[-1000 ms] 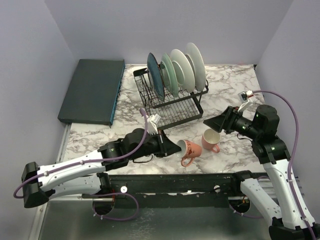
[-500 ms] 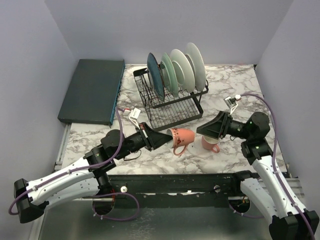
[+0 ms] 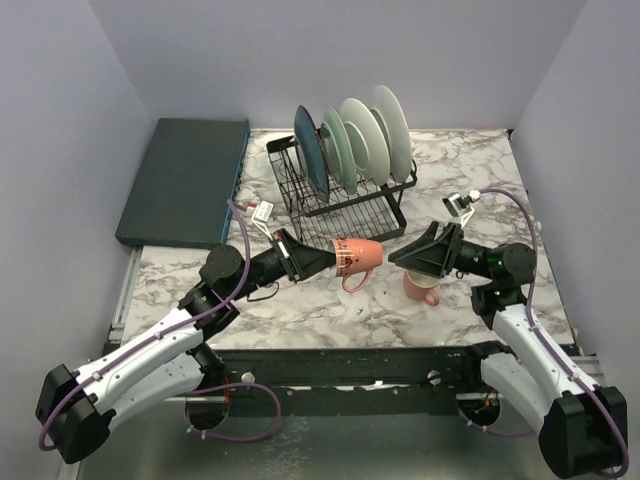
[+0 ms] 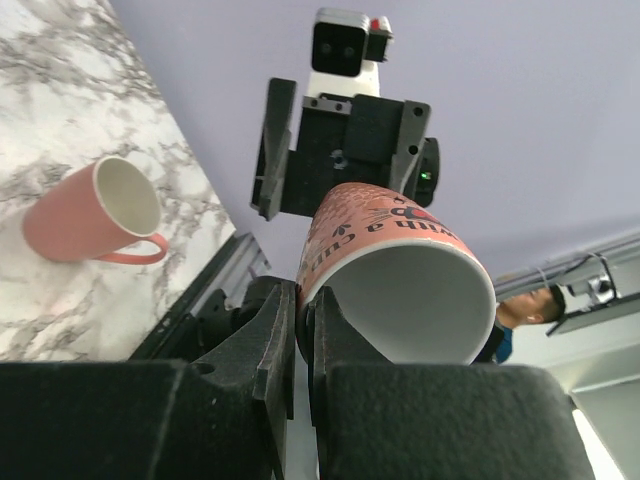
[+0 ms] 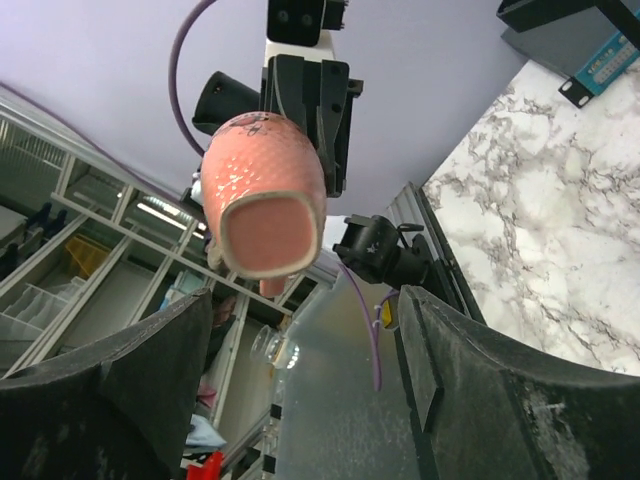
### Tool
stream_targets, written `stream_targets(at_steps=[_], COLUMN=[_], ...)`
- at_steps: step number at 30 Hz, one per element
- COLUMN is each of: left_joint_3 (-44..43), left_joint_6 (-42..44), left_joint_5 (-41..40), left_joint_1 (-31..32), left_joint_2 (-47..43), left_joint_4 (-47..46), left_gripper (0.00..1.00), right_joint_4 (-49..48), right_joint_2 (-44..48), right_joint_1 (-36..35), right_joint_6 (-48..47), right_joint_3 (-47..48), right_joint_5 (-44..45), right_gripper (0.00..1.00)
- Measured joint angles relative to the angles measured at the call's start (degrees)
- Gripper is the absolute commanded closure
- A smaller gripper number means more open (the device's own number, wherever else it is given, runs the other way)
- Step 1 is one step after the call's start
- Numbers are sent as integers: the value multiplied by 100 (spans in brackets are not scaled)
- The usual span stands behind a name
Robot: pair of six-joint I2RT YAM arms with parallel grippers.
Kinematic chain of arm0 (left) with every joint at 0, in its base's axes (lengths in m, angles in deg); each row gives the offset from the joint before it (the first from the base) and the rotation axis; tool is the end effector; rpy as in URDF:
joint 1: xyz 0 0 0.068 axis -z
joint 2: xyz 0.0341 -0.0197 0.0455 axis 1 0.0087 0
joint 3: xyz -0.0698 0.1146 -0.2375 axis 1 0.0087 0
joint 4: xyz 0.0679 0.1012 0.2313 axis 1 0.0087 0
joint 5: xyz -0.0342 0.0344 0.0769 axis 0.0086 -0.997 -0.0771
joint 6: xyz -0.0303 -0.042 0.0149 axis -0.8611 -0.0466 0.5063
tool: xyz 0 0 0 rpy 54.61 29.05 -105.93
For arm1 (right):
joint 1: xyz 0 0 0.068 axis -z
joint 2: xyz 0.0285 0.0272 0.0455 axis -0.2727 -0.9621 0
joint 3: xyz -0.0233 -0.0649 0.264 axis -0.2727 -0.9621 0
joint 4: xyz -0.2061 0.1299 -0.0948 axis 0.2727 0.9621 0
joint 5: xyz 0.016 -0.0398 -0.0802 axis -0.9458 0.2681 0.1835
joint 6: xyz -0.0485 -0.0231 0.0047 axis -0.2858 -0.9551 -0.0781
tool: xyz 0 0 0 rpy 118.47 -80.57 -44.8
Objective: Load the mixed dishes into the dish rack
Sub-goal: Pick up the cup at the corner of the board.
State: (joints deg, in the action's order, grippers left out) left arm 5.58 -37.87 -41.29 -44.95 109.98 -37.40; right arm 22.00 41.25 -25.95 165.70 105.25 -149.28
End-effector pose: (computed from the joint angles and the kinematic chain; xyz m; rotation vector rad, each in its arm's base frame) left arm 0.1313 -0.1448 0.3079 -0.0271 1.7313 -1.7572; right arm 0.1634 0.0616 0.2953 -0.2888 1.6669 1.8534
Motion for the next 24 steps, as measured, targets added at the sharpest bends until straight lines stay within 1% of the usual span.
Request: stream_targets(at_steps=[4,11,24], left_joint_3=[81,109,116], left_joint_6=[-221,-431,-514], left_joint_5=[260,450,501], left_joint_1=[-68,-109,-138], left_joint_2=[177,319,472], left_joint_4=[-481,-841,-1019], left_gripper=[100,100,100], right_joint_4=[-363,-584,-608], right_joint_2=[-278,-555,-776], right_joint_1=[-111,-348,-732], right_joint_6=[140,153,74], right_joint_3=[52,356,892], right_joint_5=[59,251,472], right_gripper=[17,17,17])
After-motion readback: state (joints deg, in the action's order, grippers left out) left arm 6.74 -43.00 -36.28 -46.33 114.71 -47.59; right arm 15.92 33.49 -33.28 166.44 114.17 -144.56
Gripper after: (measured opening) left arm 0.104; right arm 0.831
